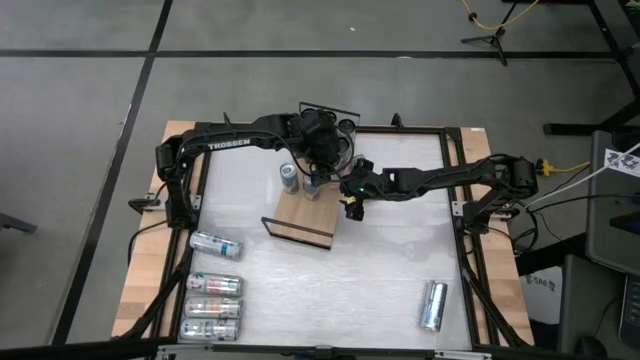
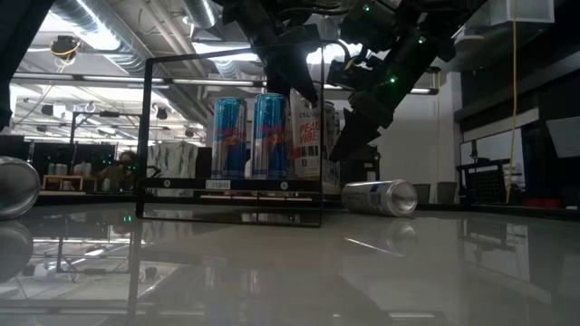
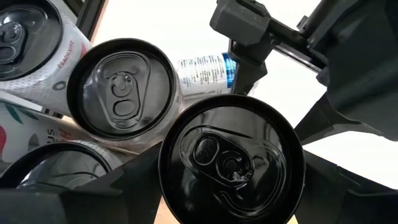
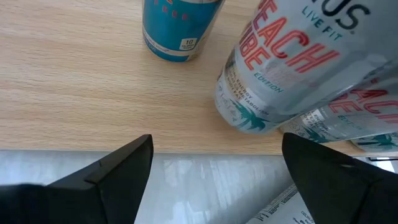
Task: Place canned beverage on shelf
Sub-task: Put the top right pink soda can on the shelf aligned with the other pink soda can
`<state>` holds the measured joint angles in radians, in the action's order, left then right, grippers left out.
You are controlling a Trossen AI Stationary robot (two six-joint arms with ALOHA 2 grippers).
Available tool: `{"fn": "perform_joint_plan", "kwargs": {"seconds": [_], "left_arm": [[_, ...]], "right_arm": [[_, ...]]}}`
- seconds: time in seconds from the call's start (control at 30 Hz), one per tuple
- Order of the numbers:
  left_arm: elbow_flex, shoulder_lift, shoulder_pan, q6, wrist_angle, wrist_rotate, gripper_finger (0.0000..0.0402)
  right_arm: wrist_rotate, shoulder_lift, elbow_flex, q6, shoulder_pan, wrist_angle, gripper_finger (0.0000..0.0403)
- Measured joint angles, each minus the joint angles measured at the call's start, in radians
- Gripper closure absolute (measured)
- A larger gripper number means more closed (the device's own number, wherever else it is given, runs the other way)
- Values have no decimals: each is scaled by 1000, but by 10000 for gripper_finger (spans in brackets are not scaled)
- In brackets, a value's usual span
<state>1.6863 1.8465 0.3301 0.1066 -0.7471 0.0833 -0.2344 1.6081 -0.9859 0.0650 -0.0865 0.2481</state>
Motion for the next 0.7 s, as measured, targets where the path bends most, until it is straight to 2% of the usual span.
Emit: {"fn": "perform_joint_plan", "kwargs": {"seconds": [0.7], "left_arm": [[0,0,-13,-2,1,-12,128]], "right_arm": [[0,0,0,0,0,1,52]]}}
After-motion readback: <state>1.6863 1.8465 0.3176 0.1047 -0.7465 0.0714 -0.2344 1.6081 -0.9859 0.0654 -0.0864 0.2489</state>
